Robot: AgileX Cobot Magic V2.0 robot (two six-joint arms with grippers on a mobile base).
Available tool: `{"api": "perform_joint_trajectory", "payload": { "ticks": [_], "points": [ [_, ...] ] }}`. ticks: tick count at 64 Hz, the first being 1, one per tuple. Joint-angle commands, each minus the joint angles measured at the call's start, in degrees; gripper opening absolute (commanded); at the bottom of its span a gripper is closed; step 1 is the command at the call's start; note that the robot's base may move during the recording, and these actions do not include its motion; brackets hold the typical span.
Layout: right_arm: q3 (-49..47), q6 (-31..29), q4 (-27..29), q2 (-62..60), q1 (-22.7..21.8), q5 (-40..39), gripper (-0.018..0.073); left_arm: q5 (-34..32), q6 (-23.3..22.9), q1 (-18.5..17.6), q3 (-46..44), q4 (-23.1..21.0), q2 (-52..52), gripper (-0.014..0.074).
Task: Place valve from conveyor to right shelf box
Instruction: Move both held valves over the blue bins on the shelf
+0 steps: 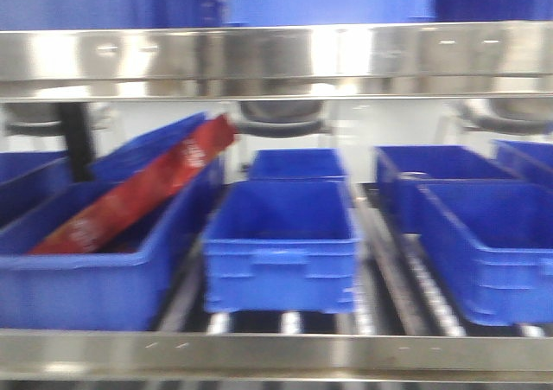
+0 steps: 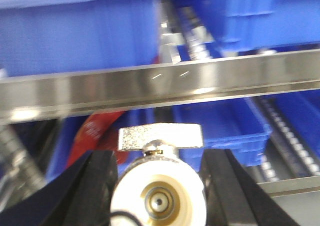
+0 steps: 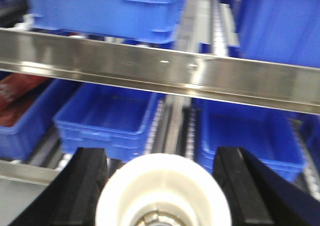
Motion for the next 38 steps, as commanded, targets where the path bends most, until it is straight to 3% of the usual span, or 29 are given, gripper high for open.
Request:
{"api": "perform_joint_trajectory", "payload": {
  "ticks": [1, 38],
  "points": [
    [-0.6, -0.2, -0.3, -0.5, -0.1, -4.3, -0.0154, -3.2, -0.4, -0.4, -0.2, -0.4, -0.5, -0.0111],
    [-0.6, -0.2, -0.3, -0.5, -0.1, -4.3, -0.0154, -3.2, -0.4, -0.4, -0.2, -0.4, -0.5, -0.0111]
  ]
}}
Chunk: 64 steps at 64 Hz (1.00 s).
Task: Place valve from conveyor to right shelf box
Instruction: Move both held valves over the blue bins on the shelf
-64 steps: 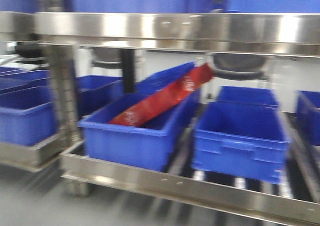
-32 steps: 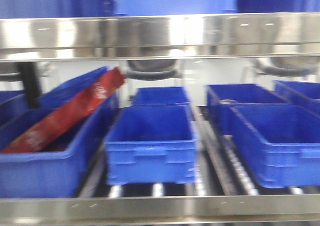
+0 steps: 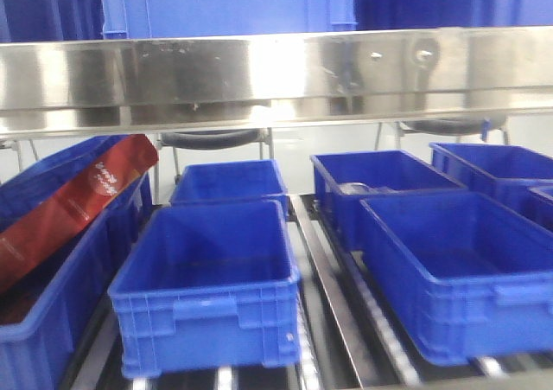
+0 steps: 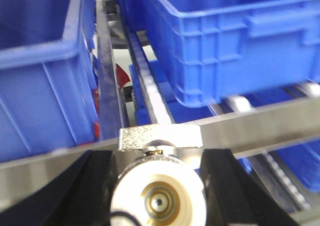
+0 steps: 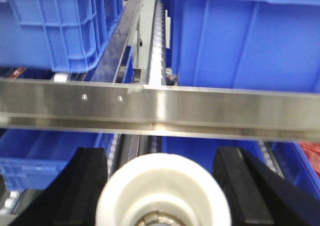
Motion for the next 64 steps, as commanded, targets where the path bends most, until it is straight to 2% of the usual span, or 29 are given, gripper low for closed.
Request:
{"api": "perform_joint_trajectory", "payload": {
  "ticks": [1, 64],
  "points": [
    [-0.6, -0.2, -0.3, -0.5, -0.1, -4.3, -0.0154, -3.1, -0.4, -0.4, -0.2, -0.3, -0.5, -0.0111],
    [-0.6, -0.2, -0.3, -0.5, -0.1, -4.3, -0.0154, -3.1, -0.4, -0.4, -0.2, -0.3, -0.5, -0.0111]
  ]
}}
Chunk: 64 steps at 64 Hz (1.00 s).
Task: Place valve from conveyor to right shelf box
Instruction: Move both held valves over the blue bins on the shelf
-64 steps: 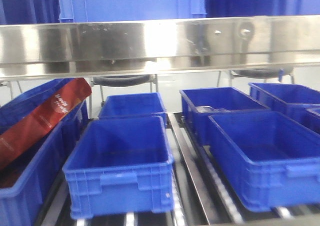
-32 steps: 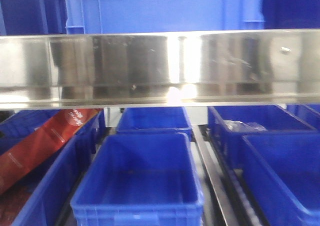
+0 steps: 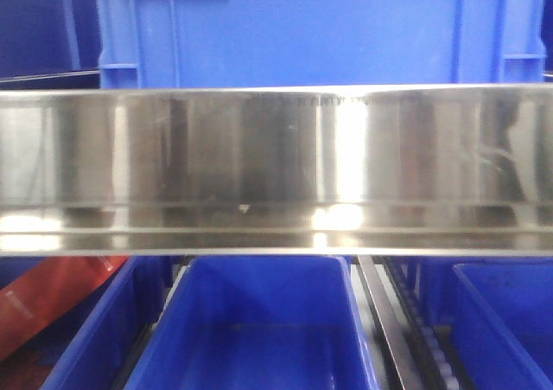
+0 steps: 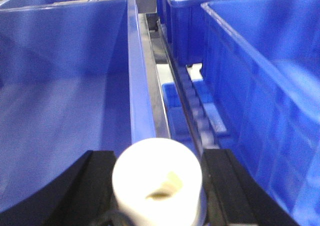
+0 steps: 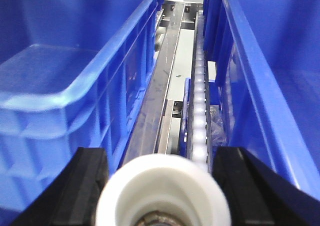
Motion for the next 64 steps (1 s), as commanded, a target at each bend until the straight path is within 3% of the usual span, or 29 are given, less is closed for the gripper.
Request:
{"api": "perform_joint_trajectory", "payload": {
  "ticks": [1, 64],
  "points": [
    [-0.6, -0.2, -0.3, -0.5, -0.1, -4.3, -0.0154, -3.1, 0.0, -0.3, -0.2, 0.2, -0.4, -0.0111],
    [-0.6, -0.2, -0.3, -0.5, -0.1, -4.3, -0.0154, -3.1, 0.0, -0.3, -0.2, 0.2, -0.4, -0.0111]
  ]
}}
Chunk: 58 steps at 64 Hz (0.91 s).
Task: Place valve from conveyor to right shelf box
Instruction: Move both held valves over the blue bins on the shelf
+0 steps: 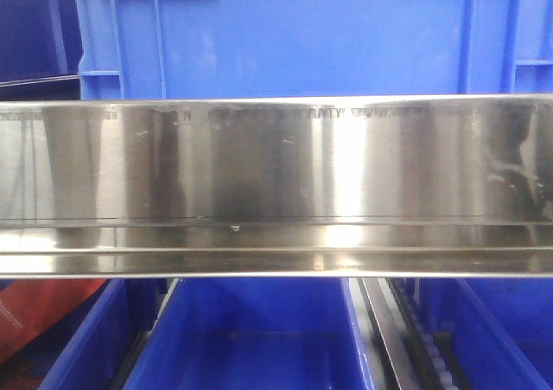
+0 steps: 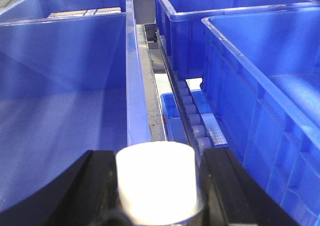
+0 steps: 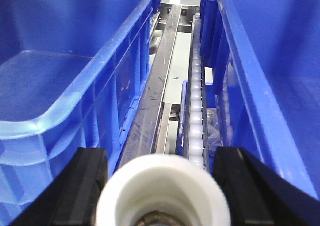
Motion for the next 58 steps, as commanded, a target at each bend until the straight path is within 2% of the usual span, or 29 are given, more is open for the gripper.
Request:
{"api": "perform_joint_trajectory", "payload": {
  "ticks": [1, 43, 58],
  "points": [
    [-0.6, -0.2, -0.3, -0.5, -0.1, -4.3, -0.0154, -2.3, 0.1, -0.3, -0.2, 0.2, -0.4, -0.0111],
    [-0.6, -0.2, -0.3, -0.5, -0.1, -4.6, -0.0154, -3.7, 0.1, -0.3, -0.3, 0.2, -0.4, -0.0111],
    [-3.5, -0.2, -0.3, -0.5, -0.1, -1.1, -0.0154, -0.5, 0.1, -0.3, -7.1, 0.2, -0.2, -0.0111]
  ]
}}
